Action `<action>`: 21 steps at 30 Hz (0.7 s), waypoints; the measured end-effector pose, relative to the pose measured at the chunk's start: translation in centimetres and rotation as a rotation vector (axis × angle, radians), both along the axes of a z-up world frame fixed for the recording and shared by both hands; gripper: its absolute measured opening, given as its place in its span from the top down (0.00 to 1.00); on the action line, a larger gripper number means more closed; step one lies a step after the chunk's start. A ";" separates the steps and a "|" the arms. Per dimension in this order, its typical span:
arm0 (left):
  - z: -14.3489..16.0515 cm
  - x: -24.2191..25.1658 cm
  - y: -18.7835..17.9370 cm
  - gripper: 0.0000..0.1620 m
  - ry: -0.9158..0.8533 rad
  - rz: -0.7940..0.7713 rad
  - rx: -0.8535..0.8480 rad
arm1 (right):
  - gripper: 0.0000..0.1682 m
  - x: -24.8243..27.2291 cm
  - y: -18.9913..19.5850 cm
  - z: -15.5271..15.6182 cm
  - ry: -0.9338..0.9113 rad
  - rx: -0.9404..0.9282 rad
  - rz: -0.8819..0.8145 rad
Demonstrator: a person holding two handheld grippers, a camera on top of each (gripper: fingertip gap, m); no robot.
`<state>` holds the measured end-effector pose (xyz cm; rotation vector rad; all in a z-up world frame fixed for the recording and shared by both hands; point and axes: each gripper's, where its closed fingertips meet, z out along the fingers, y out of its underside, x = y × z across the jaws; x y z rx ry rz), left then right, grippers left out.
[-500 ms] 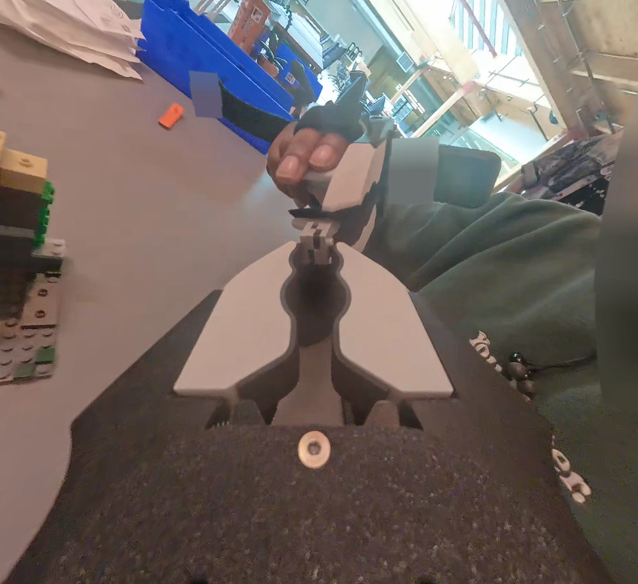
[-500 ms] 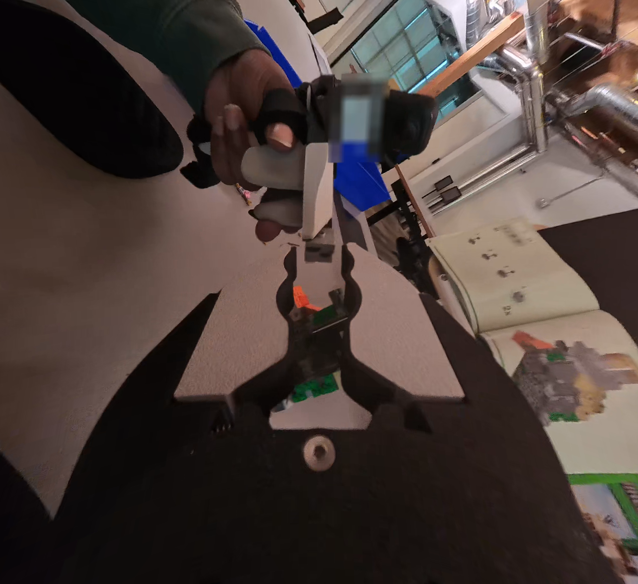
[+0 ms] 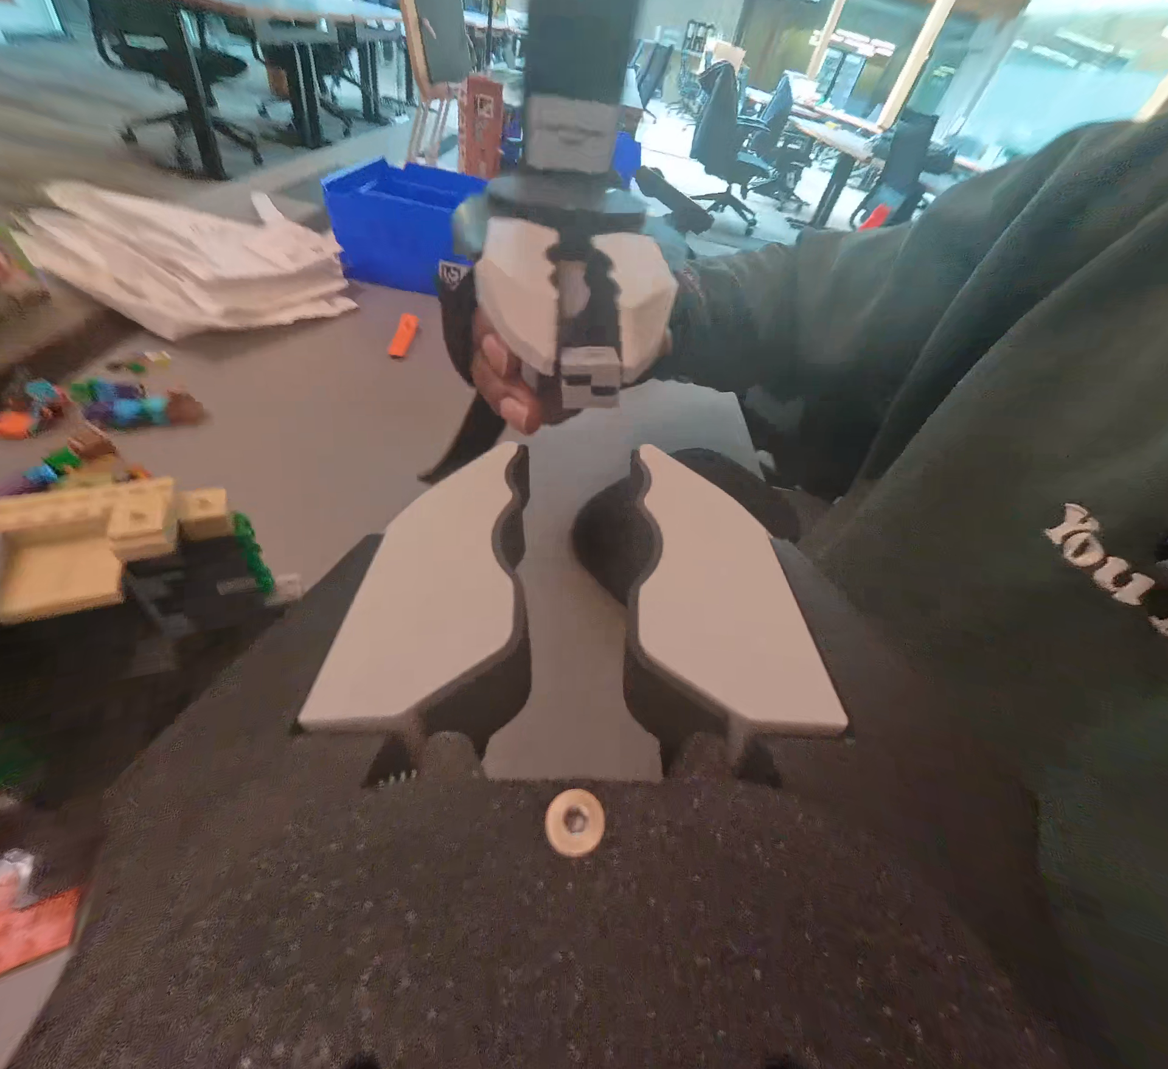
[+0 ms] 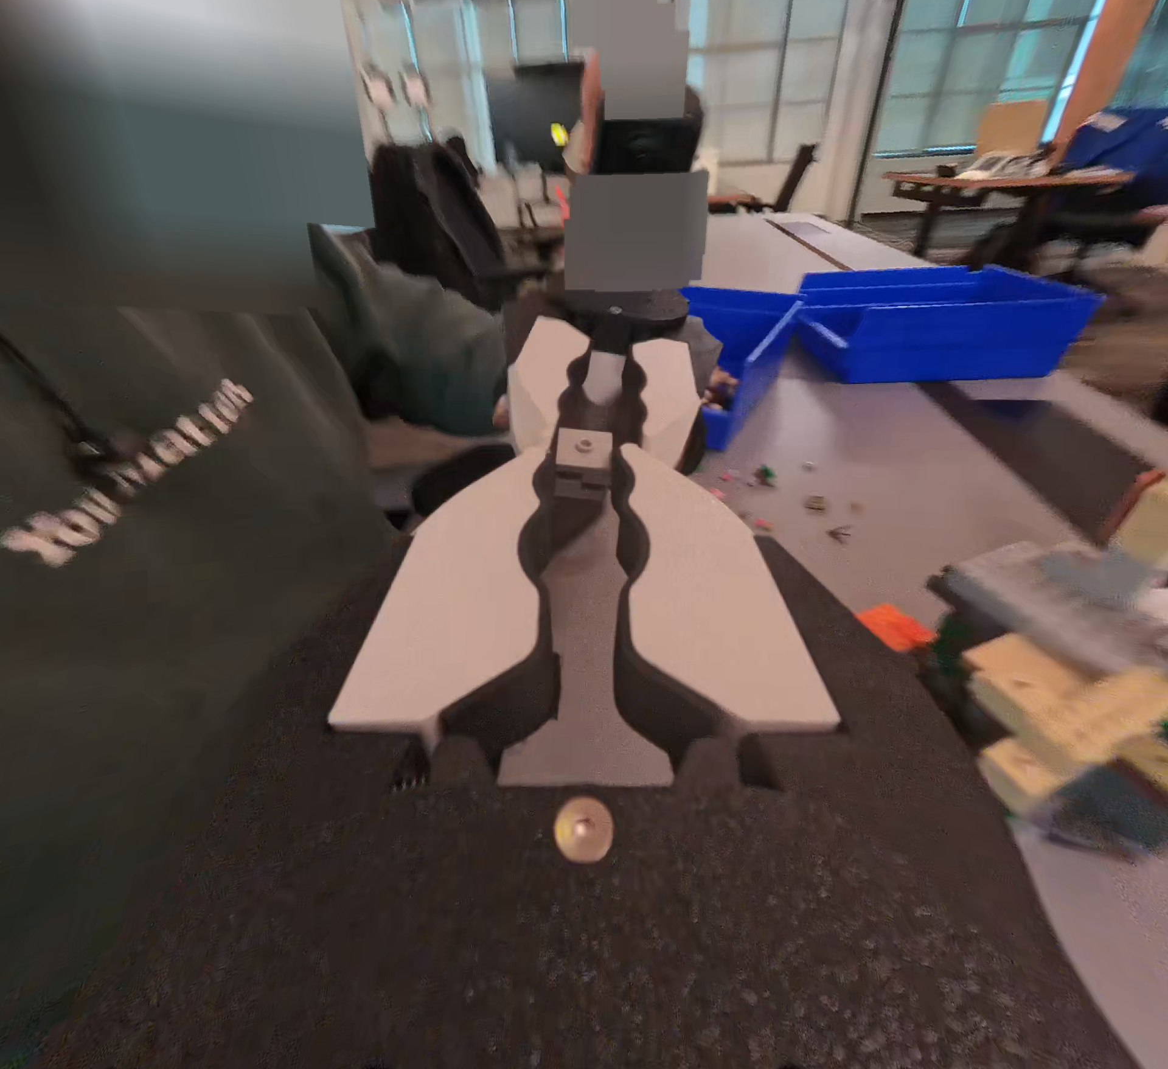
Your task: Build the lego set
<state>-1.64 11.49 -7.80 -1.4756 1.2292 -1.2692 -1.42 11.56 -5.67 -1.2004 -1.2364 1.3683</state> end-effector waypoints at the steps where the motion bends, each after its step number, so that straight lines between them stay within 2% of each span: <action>1: 0.3 0.2 -0.1 0.82 -0.004 0.006 0.030 | 0.91 0.2 0.1 0.2 0.037 -0.064 0.031; 5: 1.2 0.7 -0.2 0.83 -0.043 0.034 0.040 | 0.91 0.2 -0.2 0.5 0.136 -0.170 0.112; 12: 1.6 0.8 -0.1 0.91 -0.053 0.050 0.019 | 0.91 0.1 0.0 0.5 0.187 -0.125 0.104; 21: 1.4 0.8 0.1 0.91 -0.066 0.063 -0.012 | 0.91 0.1 0.3 0.2 0.172 -0.068 0.099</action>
